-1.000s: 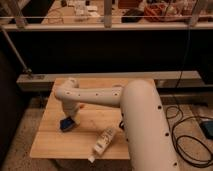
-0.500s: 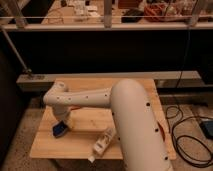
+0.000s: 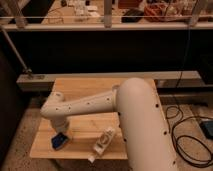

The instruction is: Wipe the white sponge on the table

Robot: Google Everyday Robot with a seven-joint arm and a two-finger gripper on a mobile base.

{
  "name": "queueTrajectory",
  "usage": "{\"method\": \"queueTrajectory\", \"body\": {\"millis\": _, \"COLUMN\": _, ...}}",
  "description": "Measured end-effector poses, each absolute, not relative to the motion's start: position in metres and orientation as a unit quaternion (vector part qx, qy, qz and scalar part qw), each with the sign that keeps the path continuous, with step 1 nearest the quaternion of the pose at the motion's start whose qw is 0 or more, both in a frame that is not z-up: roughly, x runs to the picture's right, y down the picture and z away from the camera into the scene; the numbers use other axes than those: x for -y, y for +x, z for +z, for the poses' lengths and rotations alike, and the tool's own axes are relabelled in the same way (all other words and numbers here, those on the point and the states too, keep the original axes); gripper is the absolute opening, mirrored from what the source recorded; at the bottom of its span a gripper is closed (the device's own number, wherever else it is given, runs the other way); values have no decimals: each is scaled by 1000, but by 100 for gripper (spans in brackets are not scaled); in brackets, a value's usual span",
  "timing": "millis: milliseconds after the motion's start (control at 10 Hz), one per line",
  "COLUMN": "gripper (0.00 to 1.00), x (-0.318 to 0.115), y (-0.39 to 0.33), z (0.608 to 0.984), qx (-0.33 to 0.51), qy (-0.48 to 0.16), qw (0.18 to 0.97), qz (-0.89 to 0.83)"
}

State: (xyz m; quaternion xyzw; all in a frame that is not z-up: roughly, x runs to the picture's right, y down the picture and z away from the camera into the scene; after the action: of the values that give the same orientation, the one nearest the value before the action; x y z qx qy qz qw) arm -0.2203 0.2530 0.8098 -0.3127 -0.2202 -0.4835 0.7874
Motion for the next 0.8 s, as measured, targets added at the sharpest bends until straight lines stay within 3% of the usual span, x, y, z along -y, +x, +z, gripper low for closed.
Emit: {"method": "queueTrajectory", "body": {"millis": 800, "gripper": 0, "x": -265, "y": -131, "z": 794, "qx": 199, "qy": -333, "qw": 819, "qz": -422}}
